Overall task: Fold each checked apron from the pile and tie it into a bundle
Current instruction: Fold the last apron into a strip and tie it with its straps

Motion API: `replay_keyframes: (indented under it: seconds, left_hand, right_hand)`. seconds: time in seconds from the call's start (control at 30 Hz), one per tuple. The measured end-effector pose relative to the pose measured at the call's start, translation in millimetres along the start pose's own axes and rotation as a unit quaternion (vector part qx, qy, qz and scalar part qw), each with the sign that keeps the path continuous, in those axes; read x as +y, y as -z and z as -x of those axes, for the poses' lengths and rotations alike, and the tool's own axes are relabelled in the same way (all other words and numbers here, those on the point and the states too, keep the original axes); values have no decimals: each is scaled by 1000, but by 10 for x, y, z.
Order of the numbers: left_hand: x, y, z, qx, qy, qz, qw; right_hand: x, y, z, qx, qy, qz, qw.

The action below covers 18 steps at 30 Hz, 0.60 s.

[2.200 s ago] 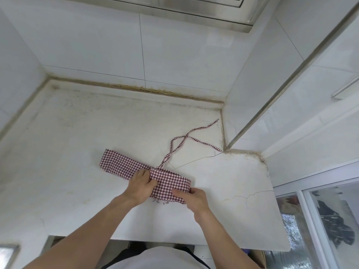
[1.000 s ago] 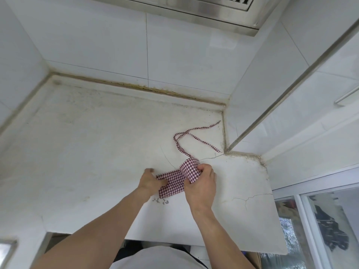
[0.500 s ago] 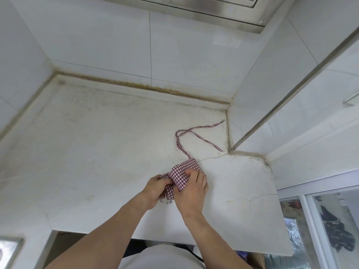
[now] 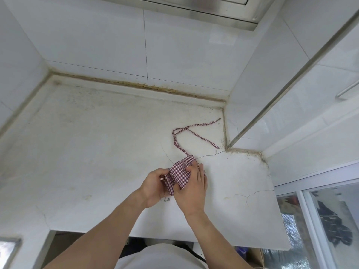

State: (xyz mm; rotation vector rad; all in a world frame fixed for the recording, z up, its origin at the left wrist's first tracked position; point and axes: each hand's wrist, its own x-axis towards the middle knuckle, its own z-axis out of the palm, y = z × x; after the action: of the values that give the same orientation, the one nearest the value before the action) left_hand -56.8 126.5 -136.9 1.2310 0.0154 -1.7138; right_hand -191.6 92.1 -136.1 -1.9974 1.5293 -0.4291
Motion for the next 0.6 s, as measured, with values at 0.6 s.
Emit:
replay_keyframes:
  seconds: [0.6]
  left_hand:
    - [519,290,316,-36,-129,-299,945]
  right_hand:
    - [183,647,-261,-191,-194,-351,896]
